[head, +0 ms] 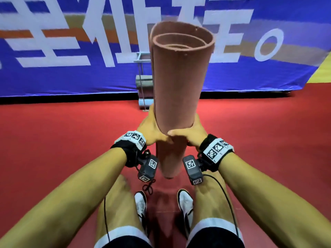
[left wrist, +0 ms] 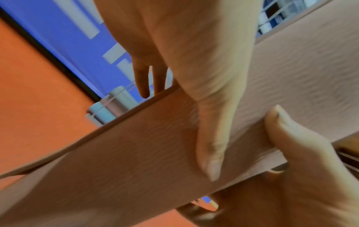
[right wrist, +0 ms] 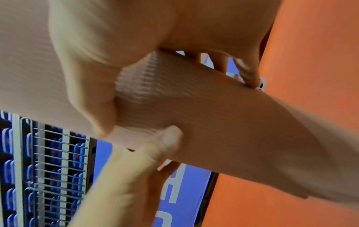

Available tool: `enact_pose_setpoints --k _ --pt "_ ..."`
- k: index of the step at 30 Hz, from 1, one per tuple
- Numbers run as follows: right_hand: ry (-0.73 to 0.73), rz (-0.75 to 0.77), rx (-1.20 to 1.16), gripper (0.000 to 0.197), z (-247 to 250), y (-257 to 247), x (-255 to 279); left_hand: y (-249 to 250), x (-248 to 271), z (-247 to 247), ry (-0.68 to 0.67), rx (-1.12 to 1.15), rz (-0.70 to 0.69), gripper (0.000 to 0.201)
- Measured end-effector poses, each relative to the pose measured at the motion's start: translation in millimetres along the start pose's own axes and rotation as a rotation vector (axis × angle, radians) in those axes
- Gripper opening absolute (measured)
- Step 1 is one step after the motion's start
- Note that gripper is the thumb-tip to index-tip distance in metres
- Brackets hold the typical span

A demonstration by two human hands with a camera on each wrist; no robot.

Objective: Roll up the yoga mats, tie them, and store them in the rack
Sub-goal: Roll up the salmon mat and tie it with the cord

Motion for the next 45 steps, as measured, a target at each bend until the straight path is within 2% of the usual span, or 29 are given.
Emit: enact_pose_setpoints --k 2,5,7,10,12,14,15,17,19,21,23,24,25,27,29,31,35,39,45 --pt "-0.048 -0.067 0.107 0.086 -4 21 -4 -24 9 -14 0.033 0.012 0.053 0.134" --pt "-0.061 -0.159 0.223 0.123 1 70 -13 -38 12 -28 0.082 0.046 0.013 0.115" --pt "-0.052 -0.169 0.262 0.131 10 97 -19 -46 9 -30 0.086 0.055 0.029 0.108" --pt "-0.004 -0.163 0.304 0.129 12 80 1 -62 8 -41 -0.073 0.035 0.195 0.128" --pt "-0.042 -0.156 0.297 0.134 9 75 9 -73 9 -52 -0.184 0.027 0.272 0.138" --pt "-0.078 -0.144 0.269 0.136 8 72 8 -81 11 -56 -0.204 0.053 0.310 0.137" --pt "-0.088 -0.136 0.257 0.136 7 67 8 -85 11 -56 -0.187 0.085 0.319 0.130" --pt "-0.111 -0.127 0.233 0.132 7 55 6 -89 8 -52 -0.137 0.164 0.310 0.111" --pt "-0.129 -0.129 0.207 0.119 7 37 5 -76 5 -45 -0.111 0.274 0.267 0.097" --pt "-0.160 -0.148 0.125 0.089 7 17 6 -59 3 -39 -0.133 0.457 0.243 0.088" --pt "-0.176 -0.115 0.063 0.042 9 -1 2 -46 2 -30 -0.107 0.653 0.305 0.078" --pt "-0.162 -0.123 0.050 0.029 10 -7 -1 -42 1 -24 -0.071 0.726 0.323 0.068" --pt "-0.125 -0.154 0.071 0.037 12 -12 -2 -38 -3 -16 -0.024 0.757 0.334 0.060" --pt "-0.021 -0.209 0.129 0.057 18 -14 -10 -20 -9 -5 0.002 0.672 0.324 0.048" --pt "0.038 -0.211 0.286 0.062 21 -21 -16 0 -20 3 -0.014 0.505 0.311 0.047" --pt "0.027 -0.222 0.447 0.066 19 -26 -20 13 -37 7 -0.017 0.297 0.283 0.053" --pt "-0.003 -0.268 0.632 0.072 18 -19 -25 2 -52 5 0.038 -0.045 0.272 0.047" --pt "-0.015 -0.294 0.691 0.073 23 -5 -24 -12 -52 -7 0.036 -0.063 0.224 0.047" --pt "-0.041 -0.316 0.679 0.064 28 15 -25 -16 -46 -25 0.041 0.126 0.308 0.049"
Point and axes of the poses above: each hand's wrist, its own x-axis away from the middle knuckle, its own z-axis out of the back of the hand, y = z × x, the point moved 7 cm from there along -x, towards the middle knuckle, and after that the axes turned 6 degrees about -y, right-handed, at the moved point
